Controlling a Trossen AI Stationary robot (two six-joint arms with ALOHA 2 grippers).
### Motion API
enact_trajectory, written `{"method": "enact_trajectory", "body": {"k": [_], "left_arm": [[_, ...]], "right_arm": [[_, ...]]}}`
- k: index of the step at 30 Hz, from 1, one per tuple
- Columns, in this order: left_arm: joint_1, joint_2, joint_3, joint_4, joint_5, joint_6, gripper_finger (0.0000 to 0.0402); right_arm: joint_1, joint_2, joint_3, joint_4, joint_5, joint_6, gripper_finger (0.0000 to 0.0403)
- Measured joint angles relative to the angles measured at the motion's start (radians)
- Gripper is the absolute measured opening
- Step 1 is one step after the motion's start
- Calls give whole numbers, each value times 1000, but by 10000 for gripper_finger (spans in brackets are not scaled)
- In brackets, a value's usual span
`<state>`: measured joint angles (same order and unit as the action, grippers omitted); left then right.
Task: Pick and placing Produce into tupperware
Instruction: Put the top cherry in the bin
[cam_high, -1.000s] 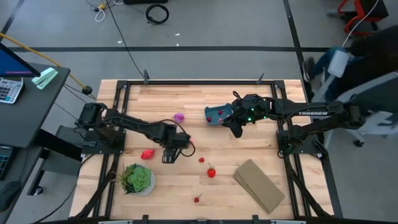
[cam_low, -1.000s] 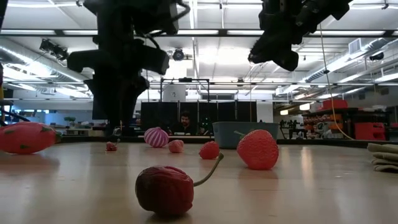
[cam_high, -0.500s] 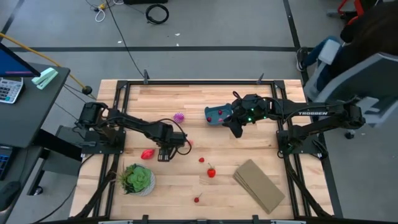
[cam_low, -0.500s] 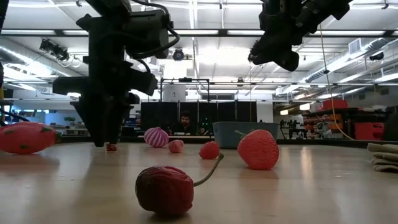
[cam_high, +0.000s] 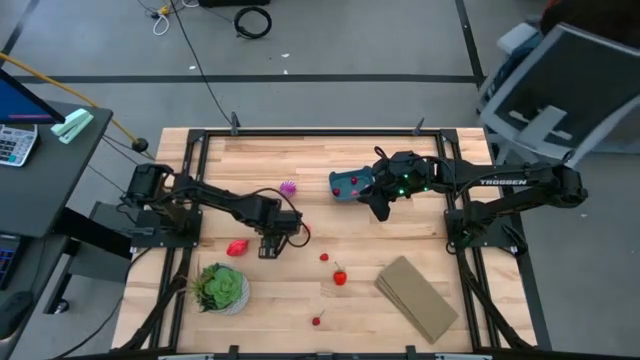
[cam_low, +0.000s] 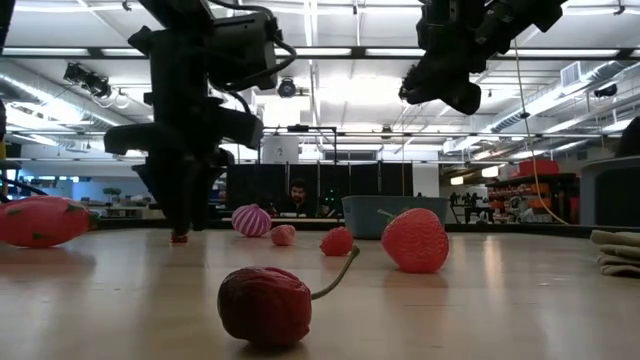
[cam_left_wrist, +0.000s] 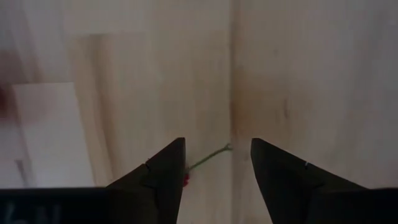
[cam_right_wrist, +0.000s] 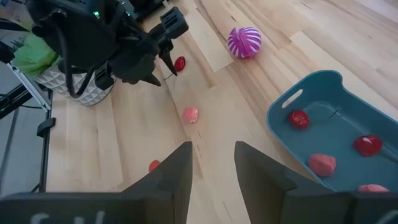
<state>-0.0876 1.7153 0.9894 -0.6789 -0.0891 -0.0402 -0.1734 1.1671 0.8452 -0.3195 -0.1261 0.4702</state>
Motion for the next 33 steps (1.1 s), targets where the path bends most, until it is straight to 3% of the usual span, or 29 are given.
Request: {"method": "enact_trajectory", "body": {"k": [25,33], "left_arm": [[29,0,-2,15,8,-58,172],[22,-3,-71,65,5,-140,172]], "right_arm": [[0,0,0,0,-1,-1,129],[0,0,0,-1,-1,-2,129]]}}
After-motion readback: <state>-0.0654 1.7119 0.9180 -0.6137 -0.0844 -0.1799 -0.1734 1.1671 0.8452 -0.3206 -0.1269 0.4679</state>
